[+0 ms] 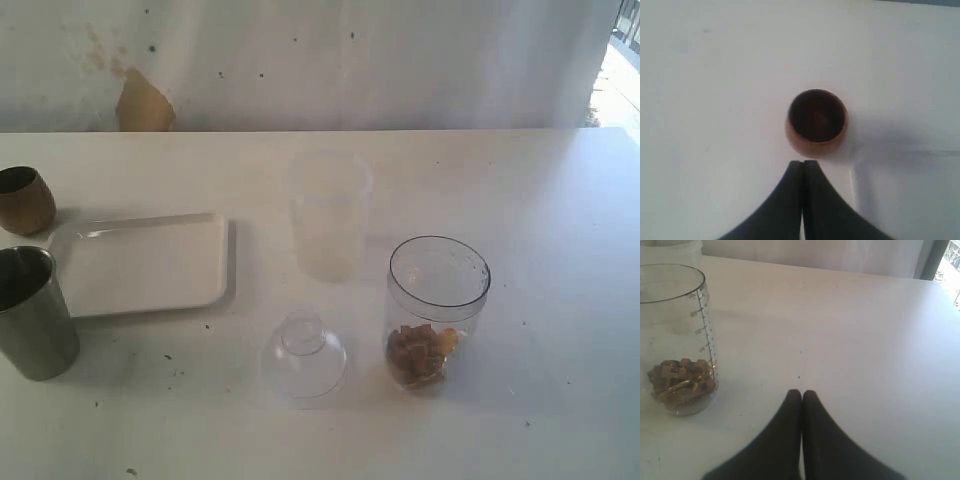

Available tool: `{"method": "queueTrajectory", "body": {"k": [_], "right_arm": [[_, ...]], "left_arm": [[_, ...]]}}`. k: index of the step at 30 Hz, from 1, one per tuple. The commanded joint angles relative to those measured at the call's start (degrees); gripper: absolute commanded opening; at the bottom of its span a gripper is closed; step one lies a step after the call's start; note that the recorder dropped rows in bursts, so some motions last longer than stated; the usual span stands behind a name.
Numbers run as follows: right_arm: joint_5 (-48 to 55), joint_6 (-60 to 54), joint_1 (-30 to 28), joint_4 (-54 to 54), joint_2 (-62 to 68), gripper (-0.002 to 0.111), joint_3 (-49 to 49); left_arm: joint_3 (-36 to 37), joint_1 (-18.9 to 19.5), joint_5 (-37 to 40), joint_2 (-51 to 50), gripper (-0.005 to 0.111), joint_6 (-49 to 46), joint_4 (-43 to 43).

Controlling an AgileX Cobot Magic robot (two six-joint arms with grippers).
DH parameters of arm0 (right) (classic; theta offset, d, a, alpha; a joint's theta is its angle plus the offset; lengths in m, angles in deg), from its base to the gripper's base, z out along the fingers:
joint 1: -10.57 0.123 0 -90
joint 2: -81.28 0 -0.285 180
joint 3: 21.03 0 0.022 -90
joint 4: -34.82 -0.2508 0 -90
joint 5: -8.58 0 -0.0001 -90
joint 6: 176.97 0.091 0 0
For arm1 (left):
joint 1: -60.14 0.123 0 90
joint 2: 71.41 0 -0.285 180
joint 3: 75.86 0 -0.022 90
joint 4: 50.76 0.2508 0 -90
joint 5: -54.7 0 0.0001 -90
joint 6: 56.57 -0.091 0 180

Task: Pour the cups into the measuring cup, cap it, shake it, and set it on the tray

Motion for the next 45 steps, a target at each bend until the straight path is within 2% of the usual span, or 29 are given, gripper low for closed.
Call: {"method": "queueTrajectory", "body": {"k": [1,4,8,11,20,24,28,34,39,45], "right_arm": [[-0.76,0.19,0.02,0.12,-0.25,0.000,-0.07],[-0.76,0.19,0.02,0.12,-0.25,0.000,-0.07],[-0.76,0.19,0.02,0.12,-0.25,0.000,-0.07],[-0.76,0.19,0.02,0.12,-0.25,0.000,-0.07],[-0.76,0.19,0.02,0.12,-0.25,0.000,-0.07],[-0.76,0.19,0.02,0.12,-0.25,0.000,-0.07],[-0.76,0.19,0.02,0.12,-0.25,0.000,-0.07],[-0.76,0.19,0.02,0.12,-0.25,0.000,-0.07],[-0.76,0.19,0.02,0.12,-0.25,0.000,-0.07],[-0.76,0.19,0.02,0.12,-0.25,0.000,-0.07]], "left_arm": [[0.16,3.92,-1.95,-1.94,0.000,6.87,5.95],[0.16,6.38,-5.38,-4.91,0.000,6.87,3.97],[-2.09,6.63,-9.48,-10.64,0.000,6.00,2.50],[-6.00,6.52,-9.24,-16.30,0.000,2.71,-4.15],[-18.29,5.89,-8.61,-30.18,0.000,-4.56,-13.56],[-21.86,4.27,-8.12,-34.08,0.000,-12.17,-17.93],[-23.44,1.89,-9.77,-36.08,0.000,-18.46,-21.77],[-23.99,-0.40,-9.72,-37.39,0.000,-17.63,-21.95],[-23.99,-0.69,-6.25,-37.39,0.000,-16.35,-23.45],[-23.99,-1.30,-0.82,-37.39,0.000,-23.80,-27.06]]}}
